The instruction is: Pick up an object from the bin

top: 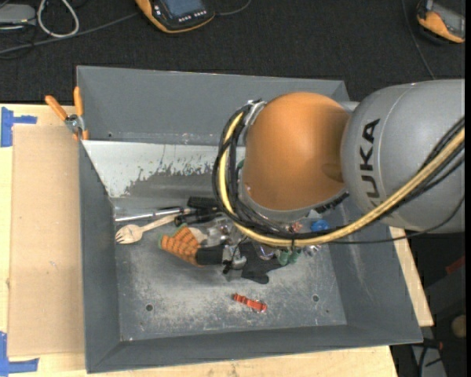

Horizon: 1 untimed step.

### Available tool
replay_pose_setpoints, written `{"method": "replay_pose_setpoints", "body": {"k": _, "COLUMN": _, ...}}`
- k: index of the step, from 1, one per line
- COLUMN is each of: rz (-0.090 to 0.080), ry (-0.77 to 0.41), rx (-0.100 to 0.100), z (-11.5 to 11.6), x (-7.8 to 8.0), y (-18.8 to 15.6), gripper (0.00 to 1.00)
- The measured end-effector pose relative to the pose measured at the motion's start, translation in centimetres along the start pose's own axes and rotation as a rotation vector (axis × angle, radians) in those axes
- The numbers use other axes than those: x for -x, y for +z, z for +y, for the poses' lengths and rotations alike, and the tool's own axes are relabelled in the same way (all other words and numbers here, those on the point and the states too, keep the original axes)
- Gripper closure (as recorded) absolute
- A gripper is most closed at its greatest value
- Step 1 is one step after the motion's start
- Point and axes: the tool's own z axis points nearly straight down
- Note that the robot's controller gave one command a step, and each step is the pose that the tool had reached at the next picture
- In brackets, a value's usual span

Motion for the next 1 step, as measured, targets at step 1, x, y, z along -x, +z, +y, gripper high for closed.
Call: {"method": "replay_pose_setpoints", "body": {"k": 1, "rz": -0.01, "ry": 0.017, "rx": 0.0, "z": -0.08, "x": -0.31, "y": -5.66, "gripper": 1.0}}
